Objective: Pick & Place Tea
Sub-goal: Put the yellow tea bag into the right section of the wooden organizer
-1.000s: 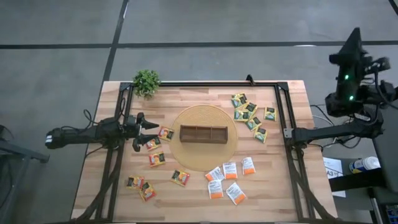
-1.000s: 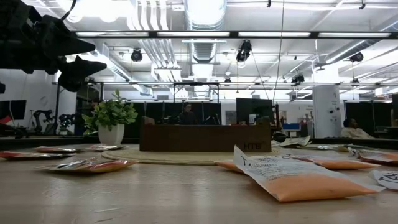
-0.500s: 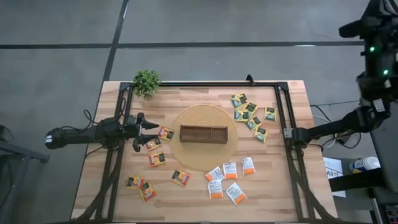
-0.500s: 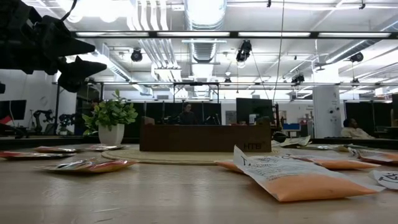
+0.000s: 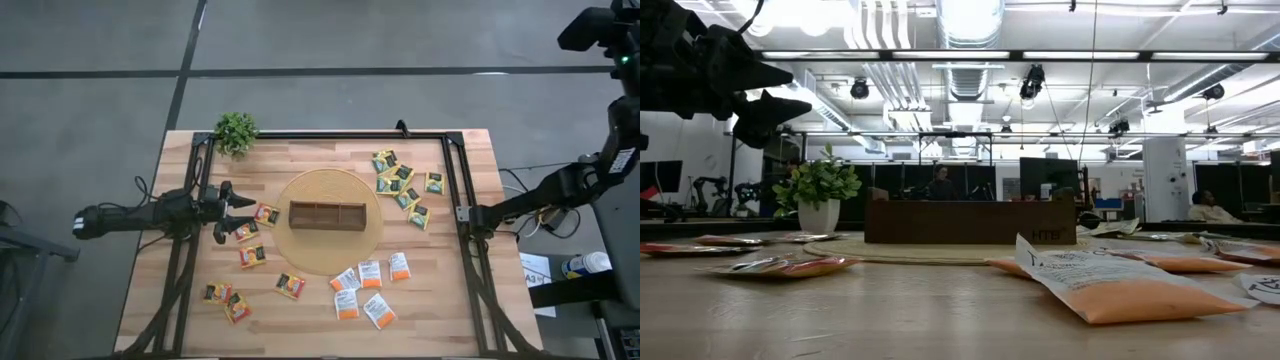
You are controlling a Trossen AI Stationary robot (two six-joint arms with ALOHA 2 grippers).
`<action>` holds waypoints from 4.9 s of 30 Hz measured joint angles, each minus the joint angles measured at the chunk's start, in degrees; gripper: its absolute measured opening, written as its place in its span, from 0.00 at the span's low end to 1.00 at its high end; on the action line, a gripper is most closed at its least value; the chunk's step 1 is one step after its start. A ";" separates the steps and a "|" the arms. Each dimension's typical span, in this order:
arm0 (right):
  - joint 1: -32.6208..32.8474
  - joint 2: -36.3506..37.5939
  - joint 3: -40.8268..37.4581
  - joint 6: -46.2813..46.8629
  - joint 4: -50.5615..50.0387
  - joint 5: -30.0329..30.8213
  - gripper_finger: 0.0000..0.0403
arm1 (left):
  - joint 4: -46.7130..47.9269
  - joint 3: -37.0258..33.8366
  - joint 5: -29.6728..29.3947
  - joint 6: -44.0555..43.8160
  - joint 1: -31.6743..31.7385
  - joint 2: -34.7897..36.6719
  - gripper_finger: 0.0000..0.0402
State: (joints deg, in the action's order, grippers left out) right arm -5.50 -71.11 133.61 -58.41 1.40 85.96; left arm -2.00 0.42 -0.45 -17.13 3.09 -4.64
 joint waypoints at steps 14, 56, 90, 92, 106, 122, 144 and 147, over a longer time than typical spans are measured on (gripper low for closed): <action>-0.03 -7.52 0.08 -0.13 -3.99 -17.23 0.02 | 0.28 0.00 -0.01 0.00 0.00 0.00 0.64; -49.67 -19.96 -12.55 47.41 -91.35 -109.01 0.02 | 0.39 -0.01 0.00 0.00 -0.02 0.00 0.64; -49.11 -17.47 -53.38 48.99 -79.62 -107.65 0.51 | 0.57 0.01 -0.01 -0.02 0.00 0.00 0.64; -49.11 -17.49 -54.89 50.47 -75.84 -106.82 0.56 | 0.57 0.01 0.00 0.00 -0.01 0.00 0.64; -49.16 -18.56 -64.97 60.15 -66.59 -102.23 0.55 | 0.59 0.00 -0.01 0.00 -0.01 -0.02 0.64; -49.16 -25.62 -67.63 61.64 -63.21 -99.43 0.54 | 0.59 0.01 0.00 0.00 -0.02 -0.02 0.64; -49.13 -33.01 -67.64 61.74 -62.00 -99.96 0.54 | 0.59 0.00 -0.01 0.00 0.00 -0.02 0.64; -49.13 -33.03 -67.64 62.02 -61.82 -99.96 0.54 | 0.59 0.01 -0.02 0.00 0.00 -0.02 0.64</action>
State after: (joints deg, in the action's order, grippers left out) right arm -54.63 -104.14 65.98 3.61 -60.42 -14.00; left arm -1.41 0.43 -0.47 -17.12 3.09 -4.66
